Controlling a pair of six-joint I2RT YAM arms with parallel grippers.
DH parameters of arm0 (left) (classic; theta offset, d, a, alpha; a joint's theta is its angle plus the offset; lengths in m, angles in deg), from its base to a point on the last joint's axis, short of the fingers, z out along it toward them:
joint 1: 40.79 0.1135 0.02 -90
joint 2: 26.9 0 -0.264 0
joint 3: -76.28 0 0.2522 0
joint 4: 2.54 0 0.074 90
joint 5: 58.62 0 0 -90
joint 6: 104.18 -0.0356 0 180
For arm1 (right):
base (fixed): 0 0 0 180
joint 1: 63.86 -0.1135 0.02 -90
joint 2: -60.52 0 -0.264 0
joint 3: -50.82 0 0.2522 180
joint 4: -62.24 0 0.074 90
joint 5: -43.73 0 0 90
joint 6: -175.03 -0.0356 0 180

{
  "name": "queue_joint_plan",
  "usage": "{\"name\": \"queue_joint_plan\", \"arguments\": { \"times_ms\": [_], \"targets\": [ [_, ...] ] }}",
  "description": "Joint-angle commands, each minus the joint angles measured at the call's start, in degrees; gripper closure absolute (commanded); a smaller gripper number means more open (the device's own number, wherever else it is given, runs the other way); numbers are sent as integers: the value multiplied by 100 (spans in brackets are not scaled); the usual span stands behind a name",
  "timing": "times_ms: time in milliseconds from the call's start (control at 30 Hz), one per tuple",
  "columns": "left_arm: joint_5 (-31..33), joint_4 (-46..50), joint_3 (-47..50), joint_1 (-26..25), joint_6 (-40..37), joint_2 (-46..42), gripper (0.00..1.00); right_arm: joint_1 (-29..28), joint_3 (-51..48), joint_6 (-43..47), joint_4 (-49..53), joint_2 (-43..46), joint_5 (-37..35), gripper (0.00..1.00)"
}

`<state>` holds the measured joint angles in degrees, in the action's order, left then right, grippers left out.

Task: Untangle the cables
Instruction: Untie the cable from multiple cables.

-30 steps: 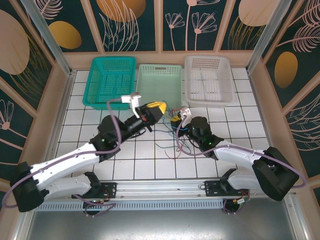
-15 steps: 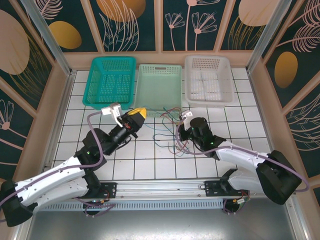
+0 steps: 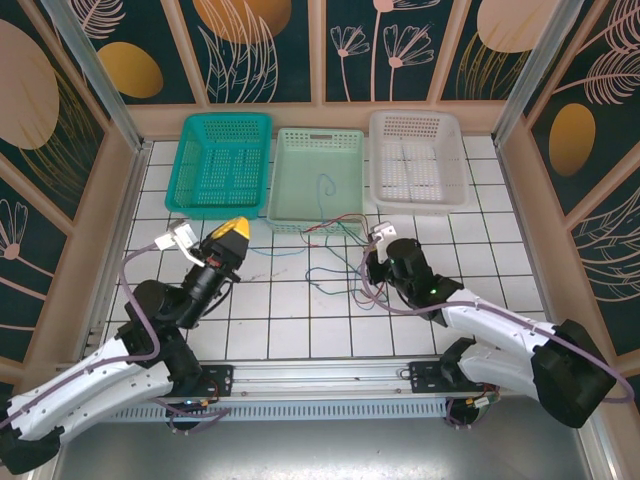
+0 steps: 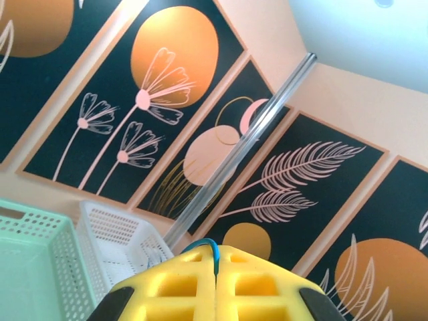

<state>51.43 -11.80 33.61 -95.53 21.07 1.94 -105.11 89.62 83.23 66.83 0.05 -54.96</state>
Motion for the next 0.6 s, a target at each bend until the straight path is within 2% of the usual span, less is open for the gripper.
{"name": "queue_joint_plan", "arguments": {
  "times_ms": [0,200,367,567],
  "targets": [
    [188,17,143,9,123,-25,97,-77,249,158,370,-2,102,100],
    [572,428,235,14,111,-529,97,-194,414,497,800,-175,-532,100],
    [838,986,265,14,177,-1003,97,-264,309,665,697,-182,-631,100],
    [1375,1535,167,8,39,-1748,98,-592,351,807,922,-517,-1200,100]
  ]
}}
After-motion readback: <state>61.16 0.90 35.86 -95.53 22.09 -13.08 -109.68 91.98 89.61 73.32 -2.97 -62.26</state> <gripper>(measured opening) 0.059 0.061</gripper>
